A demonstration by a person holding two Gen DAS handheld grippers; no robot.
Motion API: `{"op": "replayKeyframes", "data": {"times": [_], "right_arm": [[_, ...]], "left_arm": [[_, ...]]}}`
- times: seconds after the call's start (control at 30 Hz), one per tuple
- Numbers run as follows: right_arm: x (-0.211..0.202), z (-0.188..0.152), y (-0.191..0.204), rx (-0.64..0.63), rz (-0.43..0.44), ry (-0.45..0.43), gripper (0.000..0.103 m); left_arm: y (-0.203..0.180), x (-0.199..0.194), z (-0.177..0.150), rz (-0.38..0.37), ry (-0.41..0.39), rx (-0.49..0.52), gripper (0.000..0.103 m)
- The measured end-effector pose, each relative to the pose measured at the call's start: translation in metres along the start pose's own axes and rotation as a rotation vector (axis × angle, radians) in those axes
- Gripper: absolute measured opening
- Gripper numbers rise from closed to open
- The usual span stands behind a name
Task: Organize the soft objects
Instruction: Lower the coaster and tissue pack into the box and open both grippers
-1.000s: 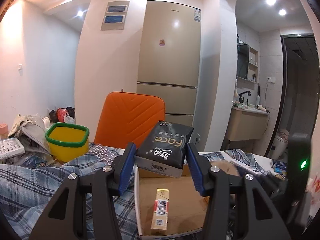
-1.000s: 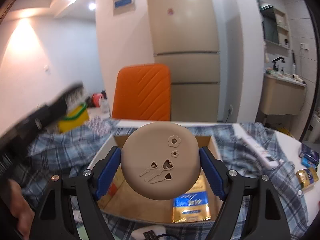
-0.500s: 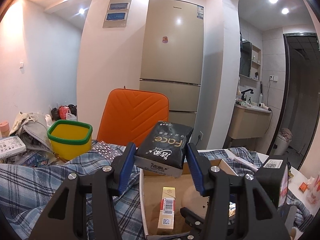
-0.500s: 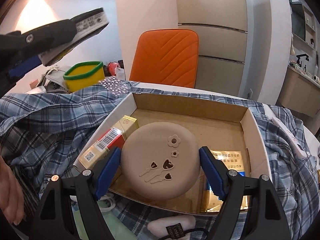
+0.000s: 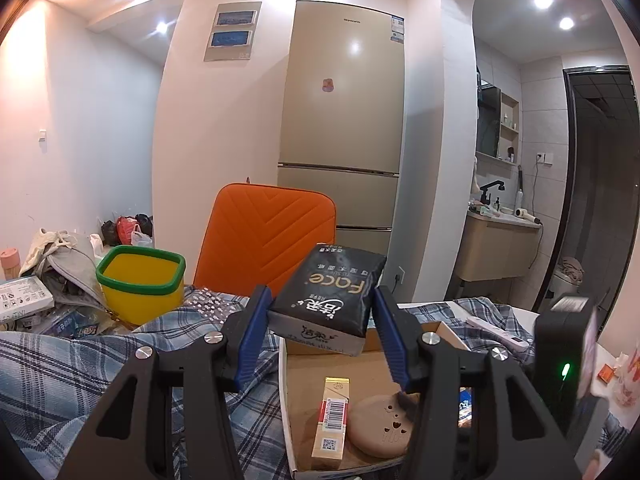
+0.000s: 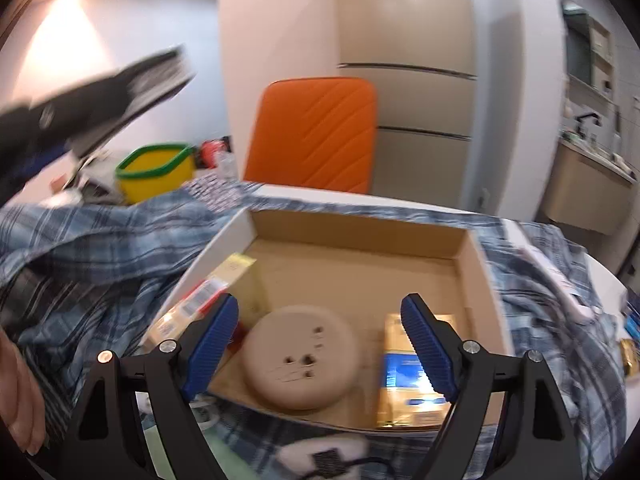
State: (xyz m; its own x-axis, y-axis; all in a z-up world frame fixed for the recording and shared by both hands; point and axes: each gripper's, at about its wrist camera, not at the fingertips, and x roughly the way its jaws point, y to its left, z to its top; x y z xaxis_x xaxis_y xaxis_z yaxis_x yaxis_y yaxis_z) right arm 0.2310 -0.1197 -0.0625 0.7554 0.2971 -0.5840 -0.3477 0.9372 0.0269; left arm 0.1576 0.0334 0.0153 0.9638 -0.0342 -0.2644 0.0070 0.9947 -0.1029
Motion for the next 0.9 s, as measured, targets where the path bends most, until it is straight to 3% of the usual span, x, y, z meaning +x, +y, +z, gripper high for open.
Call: {"op": "replayKeyframes", "data": {"times": [0.07, 0.13, 0.2, 0.37, 0.5, 0.6, 0.63, 0.67, 0.73, 0.9], "right_arm": [[-0.005, 0.003, -0.012, 0.026, -0.097, 0.001, 0.085], [-0.011, 0.004, -0.027, 0.043, -0.272, 0.007, 0.085], [-0.021, 0.005, -0.041, 0.071, -0.328, -0.027, 0.085], [-0.047, 0.016, -0.064, 0.125, -0.33, -0.048, 0.085], [-0.068, 0.013, -0.065, 0.131, -0.299, -0.053, 0.085], [-0.071, 0.009, -0.056, 0.121, -0.276, -0.047, 0.085], [-0.07, 0.009, -0.054, 0.112, -0.283, -0.045, 0.085], [-0.071, 0.009, -0.053, 0.107, -0.296, -0.048, 0.085], [-0.068, 0.007, -0.052, 0.099, -0.343, -0.047, 0.085], [-0.066, 0.006, -0.061, 0.147, -0.329, -0.033, 0.085]], "left_arm": [[-0.001, 0.002, -0.001, -0.007, 0.012, -0.001, 0.051], [-0.003, 0.008, -0.004, -0.02, 0.042, 0.008, 0.051], [-0.01, 0.022, -0.007, -0.029, 0.112, 0.032, 0.051], [-0.028, 0.047, -0.026, -0.014, 0.235, 0.11, 0.051], [-0.038, 0.052, -0.032, -0.021, 0.272, 0.157, 0.051], [-0.039, 0.047, -0.03, -0.028, 0.258, 0.159, 0.051], [-0.038, 0.045, -0.029, -0.027, 0.255, 0.153, 0.058], [-0.036, 0.044, -0.029, -0.032, 0.25, 0.142, 0.074], [-0.033, 0.042, -0.027, -0.028, 0.23, 0.126, 0.094], [-0.028, 0.037, -0.022, -0.018, 0.199, 0.097, 0.096]]}}
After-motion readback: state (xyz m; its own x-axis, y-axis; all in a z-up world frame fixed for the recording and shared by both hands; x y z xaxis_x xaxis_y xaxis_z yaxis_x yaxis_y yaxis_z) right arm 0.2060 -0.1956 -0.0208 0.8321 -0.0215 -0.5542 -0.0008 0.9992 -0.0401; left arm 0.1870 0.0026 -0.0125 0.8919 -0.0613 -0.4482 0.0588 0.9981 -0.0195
